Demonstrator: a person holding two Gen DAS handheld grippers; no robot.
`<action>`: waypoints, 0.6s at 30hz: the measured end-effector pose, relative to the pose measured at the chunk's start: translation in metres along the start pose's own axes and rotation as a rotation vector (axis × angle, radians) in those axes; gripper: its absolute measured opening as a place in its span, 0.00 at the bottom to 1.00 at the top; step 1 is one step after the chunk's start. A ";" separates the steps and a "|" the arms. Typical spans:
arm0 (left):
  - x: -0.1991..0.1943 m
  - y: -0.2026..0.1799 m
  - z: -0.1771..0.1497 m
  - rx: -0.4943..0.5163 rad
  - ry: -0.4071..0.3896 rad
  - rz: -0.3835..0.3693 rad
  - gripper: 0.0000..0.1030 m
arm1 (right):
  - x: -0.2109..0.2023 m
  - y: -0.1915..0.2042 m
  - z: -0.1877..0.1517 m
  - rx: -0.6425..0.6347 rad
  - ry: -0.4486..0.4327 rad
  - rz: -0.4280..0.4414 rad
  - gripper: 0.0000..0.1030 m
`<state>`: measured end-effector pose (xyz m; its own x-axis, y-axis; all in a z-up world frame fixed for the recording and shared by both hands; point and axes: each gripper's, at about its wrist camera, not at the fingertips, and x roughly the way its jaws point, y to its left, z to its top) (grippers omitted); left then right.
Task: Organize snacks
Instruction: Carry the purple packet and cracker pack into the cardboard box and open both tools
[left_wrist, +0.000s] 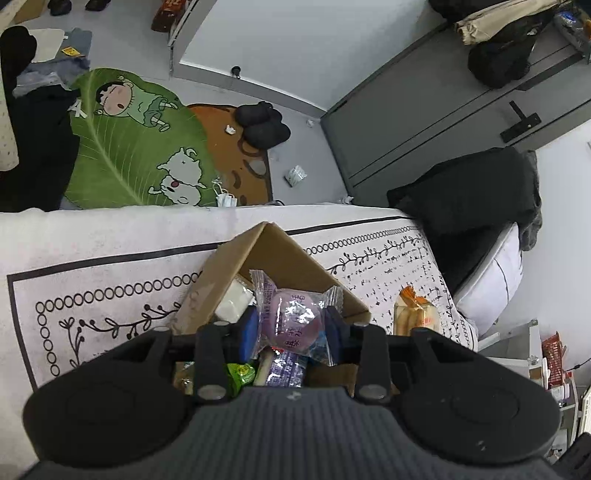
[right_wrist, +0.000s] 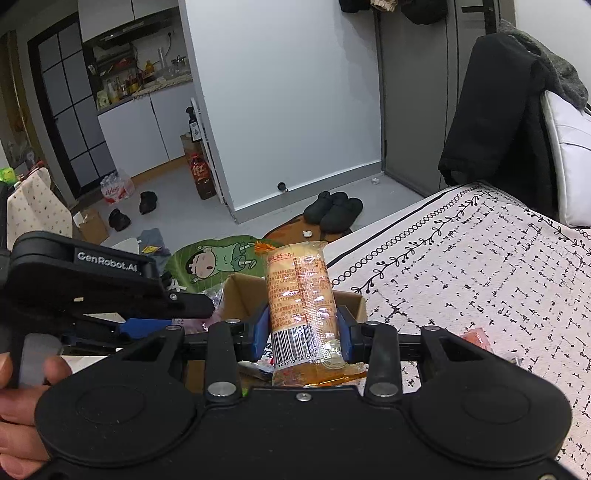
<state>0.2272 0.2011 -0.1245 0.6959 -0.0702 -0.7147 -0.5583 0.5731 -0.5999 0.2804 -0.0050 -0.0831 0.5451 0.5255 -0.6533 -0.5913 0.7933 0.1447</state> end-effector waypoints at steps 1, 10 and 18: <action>-0.001 0.000 0.001 0.007 -0.004 0.002 0.40 | 0.000 0.002 0.000 -0.001 0.002 -0.004 0.36; -0.011 0.001 0.002 -0.003 -0.027 0.007 0.69 | -0.002 0.013 -0.004 0.003 0.023 -0.032 0.37; -0.016 -0.002 0.003 -0.003 -0.051 0.033 0.80 | -0.016 0.017 -0.001 -0.049 0.003 -0.068 0.65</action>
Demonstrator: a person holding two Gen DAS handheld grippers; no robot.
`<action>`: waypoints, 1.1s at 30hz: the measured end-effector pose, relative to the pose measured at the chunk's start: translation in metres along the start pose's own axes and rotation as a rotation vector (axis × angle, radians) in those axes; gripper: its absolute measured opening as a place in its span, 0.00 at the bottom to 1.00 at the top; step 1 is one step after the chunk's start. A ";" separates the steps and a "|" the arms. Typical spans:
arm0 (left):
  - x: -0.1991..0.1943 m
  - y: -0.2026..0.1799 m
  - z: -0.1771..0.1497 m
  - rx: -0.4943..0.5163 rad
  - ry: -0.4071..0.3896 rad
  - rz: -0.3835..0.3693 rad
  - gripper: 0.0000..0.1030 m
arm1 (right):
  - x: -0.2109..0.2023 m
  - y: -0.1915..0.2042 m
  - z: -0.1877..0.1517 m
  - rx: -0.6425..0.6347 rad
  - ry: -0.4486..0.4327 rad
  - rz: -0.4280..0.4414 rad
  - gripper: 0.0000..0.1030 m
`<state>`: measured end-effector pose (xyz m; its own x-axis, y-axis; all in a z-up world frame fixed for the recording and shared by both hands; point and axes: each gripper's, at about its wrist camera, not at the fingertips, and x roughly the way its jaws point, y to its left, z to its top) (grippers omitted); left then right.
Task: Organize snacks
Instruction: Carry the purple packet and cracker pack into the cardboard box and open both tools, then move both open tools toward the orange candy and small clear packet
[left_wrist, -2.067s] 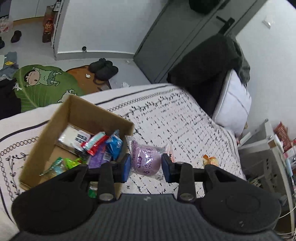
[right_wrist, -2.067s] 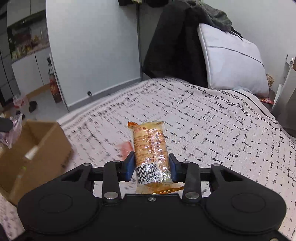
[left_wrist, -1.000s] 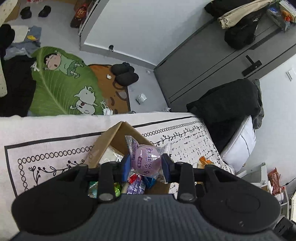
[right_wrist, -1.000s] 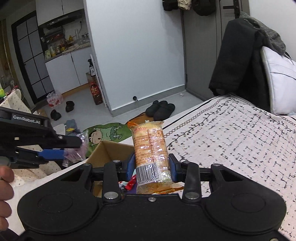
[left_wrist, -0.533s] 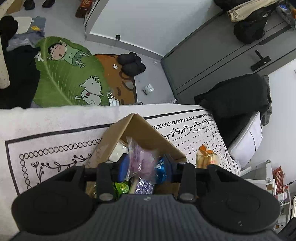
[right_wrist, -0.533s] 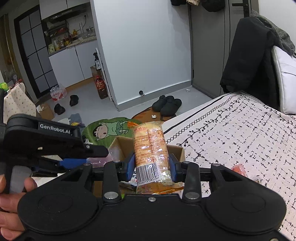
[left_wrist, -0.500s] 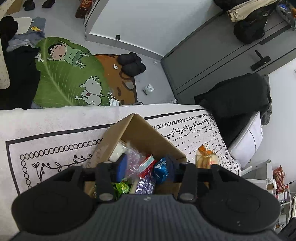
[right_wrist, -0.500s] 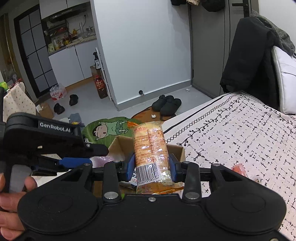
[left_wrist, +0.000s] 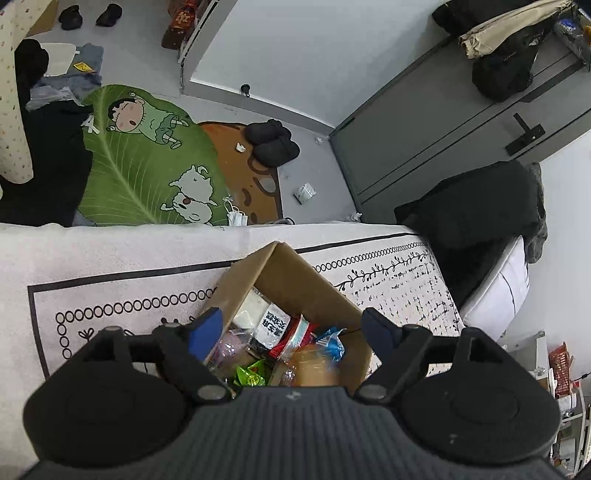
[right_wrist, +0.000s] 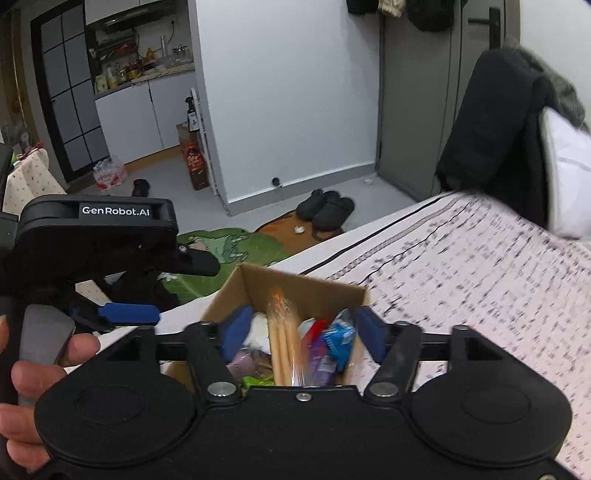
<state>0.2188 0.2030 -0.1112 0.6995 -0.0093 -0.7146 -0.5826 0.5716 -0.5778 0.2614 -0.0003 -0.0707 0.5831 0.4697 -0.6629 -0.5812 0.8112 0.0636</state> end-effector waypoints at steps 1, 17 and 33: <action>0.001 -0.002 0.000 0.003 0.001 0.004 0.82 | -0.002 -0.004 0.000 0.009 0.003 -0.009 0.66; 0.004 -0.043 -0.021 0.140 -0.018 0.016 0.88 | -0.028 -0.058 -0.021 0.055 -0.036 -0.166 1.00; 0.022 -0.092 -0.053 0.309 -0.063 0.035 0.93 | -0.034 -0.121 -0.034 0.123 -0.061 -0.144 1.00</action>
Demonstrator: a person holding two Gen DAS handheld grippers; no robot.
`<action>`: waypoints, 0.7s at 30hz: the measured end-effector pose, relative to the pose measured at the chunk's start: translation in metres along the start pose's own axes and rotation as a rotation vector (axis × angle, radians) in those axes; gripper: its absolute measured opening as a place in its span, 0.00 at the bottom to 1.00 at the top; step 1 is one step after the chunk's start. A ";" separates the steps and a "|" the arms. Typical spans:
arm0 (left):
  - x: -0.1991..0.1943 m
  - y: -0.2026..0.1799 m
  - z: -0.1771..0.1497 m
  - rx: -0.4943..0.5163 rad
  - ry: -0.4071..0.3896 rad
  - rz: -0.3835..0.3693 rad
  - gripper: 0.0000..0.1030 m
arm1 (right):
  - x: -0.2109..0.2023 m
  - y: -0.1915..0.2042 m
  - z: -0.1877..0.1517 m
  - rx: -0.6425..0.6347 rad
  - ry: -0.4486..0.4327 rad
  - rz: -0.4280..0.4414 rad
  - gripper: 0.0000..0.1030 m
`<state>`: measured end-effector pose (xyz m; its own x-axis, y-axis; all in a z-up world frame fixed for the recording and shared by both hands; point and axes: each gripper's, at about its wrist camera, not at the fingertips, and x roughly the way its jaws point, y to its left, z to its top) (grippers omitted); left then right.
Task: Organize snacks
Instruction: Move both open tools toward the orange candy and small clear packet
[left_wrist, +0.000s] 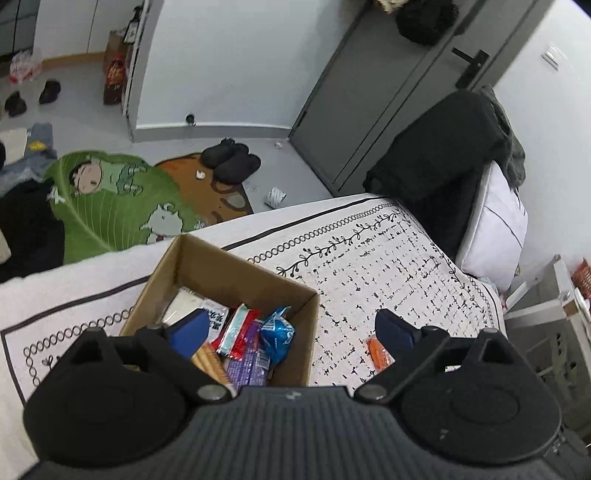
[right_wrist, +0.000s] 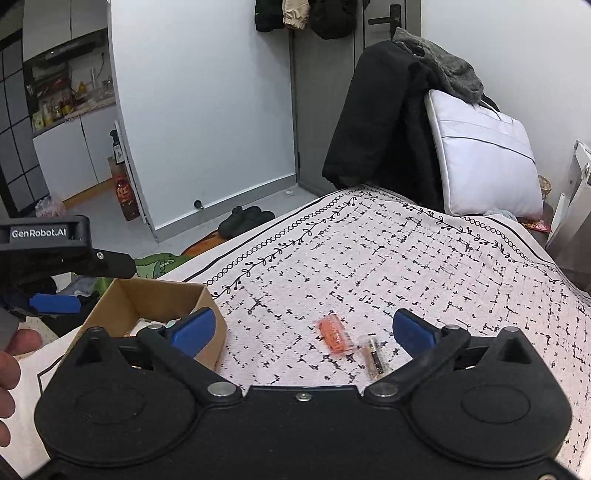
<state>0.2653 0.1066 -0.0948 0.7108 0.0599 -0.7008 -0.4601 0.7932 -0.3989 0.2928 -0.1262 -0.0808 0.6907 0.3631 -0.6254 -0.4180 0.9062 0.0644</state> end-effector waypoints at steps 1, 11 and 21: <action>0.001 -0.003 -0.001 0.005 -0.004 -0.004 0.93 | 0.001 -0.003 0.000 0.001 -0.002 0.003 1.00; 0.006 -0.028 -0.014 0.073 -0.047 -0.020 0.93 | 0.015 -0.036 -0.010 0.050 -0.008 0.058 1.00; 0.016 -0.065 -0.033 0.173 -0.058 -0.048 0.93 | 0.023 -0.088 -0.035 0.152 -0.004 0.020 1.00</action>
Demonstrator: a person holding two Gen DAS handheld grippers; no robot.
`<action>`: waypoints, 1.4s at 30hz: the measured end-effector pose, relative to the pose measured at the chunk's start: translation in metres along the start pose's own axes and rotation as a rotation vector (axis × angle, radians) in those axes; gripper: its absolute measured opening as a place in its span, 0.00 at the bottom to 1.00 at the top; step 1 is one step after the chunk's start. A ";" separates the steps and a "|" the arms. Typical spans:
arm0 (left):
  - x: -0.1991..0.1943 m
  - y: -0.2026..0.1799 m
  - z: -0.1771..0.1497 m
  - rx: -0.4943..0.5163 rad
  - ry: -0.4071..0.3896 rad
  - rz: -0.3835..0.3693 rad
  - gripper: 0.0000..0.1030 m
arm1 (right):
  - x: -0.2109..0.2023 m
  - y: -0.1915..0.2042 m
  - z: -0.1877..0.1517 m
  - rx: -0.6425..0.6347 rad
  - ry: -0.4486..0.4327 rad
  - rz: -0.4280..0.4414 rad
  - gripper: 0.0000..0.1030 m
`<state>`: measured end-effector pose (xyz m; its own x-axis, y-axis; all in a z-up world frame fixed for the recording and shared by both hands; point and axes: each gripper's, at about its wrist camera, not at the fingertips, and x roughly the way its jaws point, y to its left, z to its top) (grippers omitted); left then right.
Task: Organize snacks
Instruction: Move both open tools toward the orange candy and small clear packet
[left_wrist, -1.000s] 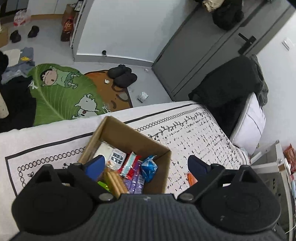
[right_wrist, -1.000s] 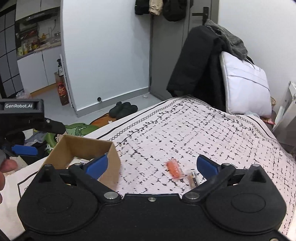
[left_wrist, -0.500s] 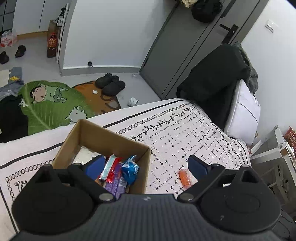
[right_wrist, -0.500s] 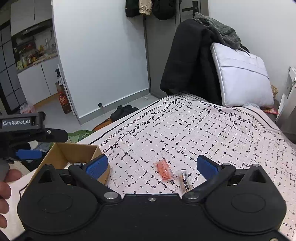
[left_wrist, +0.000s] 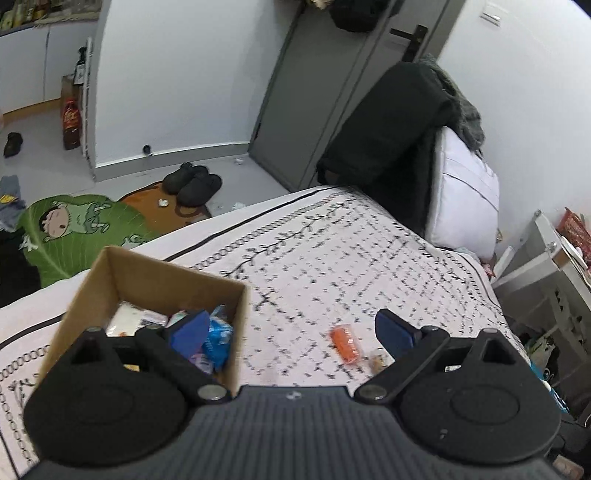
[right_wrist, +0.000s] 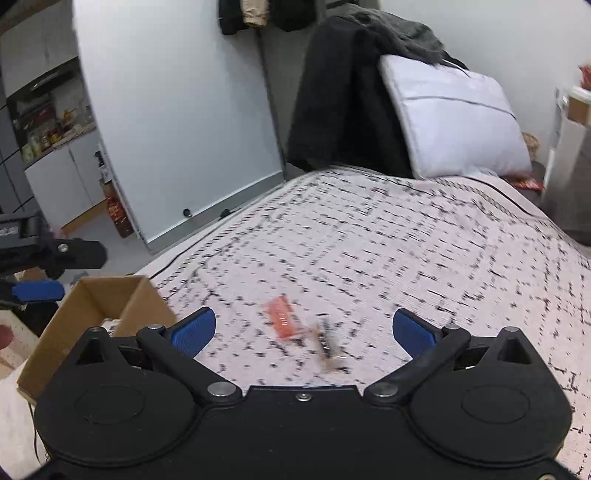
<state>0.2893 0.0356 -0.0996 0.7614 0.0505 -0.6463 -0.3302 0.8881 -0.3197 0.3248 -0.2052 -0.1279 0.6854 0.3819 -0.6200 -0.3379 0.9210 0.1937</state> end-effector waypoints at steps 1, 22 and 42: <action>0.002 -0.003 -0.001 0.003 -0.006 0.000 0.93 | 0.001 -0.006 0.000 0.011 -0.003 -0.006 1.00; 0.076 -0.066 -0.021 0.116 0.138 0.007 0.88 | 0.041 -0.055 -0.011 0.135 0.073 0.075 0.76; 0.174 -0.061 -0.029 0.044 0.273 -0.028 0.55 | 0.106 -0.038 -0.029 0.086 0.185 0.086 0.48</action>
<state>0.4260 -0.0232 -0.2128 0.5897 -0.0943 -0.8021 -0.2822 0.9065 -0.3141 0.3914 -0.2017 -0.2233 0.5236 0.4457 -0.7261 -0.3278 0.8920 0.3112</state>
